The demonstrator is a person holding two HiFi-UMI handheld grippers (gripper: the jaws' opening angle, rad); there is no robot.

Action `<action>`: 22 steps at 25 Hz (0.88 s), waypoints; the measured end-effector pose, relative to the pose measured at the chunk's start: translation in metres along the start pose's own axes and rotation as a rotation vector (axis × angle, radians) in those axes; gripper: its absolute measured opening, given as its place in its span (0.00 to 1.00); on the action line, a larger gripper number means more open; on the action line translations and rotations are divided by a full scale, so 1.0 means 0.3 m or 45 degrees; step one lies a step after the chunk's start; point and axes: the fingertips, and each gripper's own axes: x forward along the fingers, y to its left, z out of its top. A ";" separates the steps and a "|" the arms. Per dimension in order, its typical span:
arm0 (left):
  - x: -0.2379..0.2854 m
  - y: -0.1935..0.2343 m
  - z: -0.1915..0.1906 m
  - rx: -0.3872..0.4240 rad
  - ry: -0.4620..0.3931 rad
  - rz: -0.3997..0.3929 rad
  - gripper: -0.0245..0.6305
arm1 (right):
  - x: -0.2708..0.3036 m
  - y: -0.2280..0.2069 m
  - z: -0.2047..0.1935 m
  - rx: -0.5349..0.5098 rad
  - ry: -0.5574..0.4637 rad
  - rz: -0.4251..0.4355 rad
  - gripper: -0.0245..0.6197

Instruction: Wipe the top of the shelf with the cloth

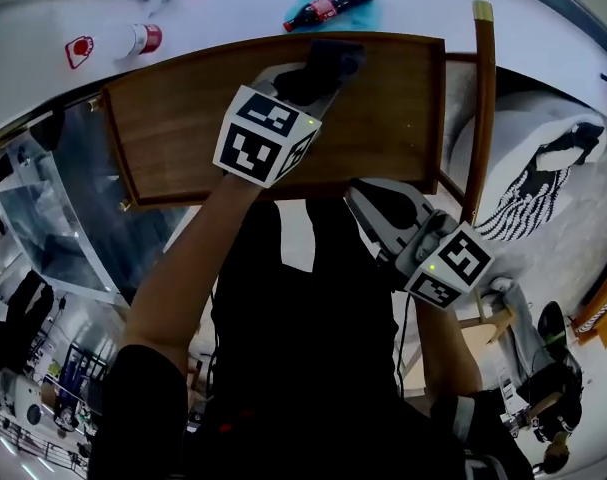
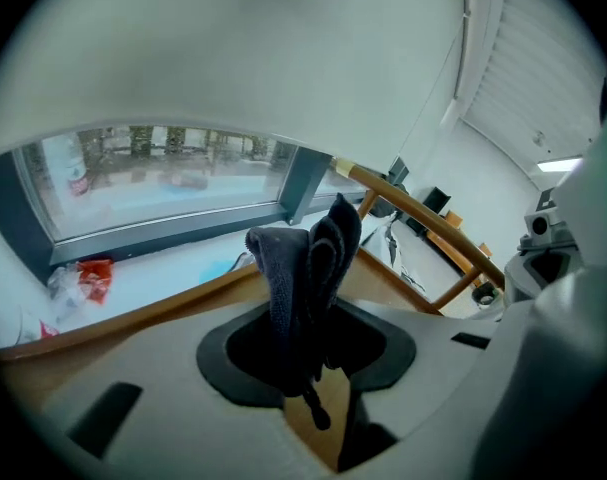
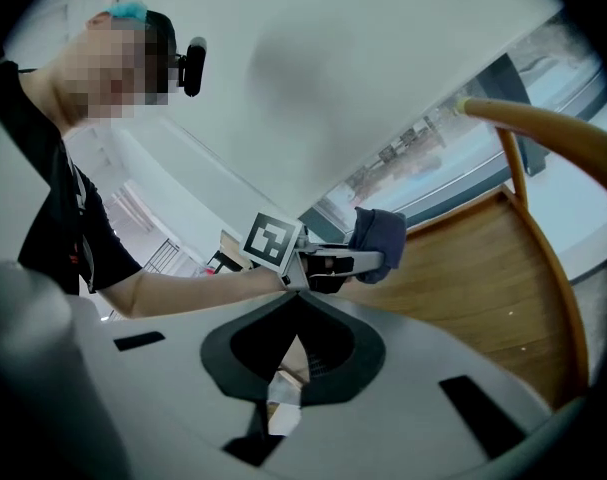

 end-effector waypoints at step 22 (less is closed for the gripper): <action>-0.823 0.564 -0.520 -0.170 -0.036 0.428 0.24 | 0.569 0.481 -0.234 -0.099 0.288 0.230 0.05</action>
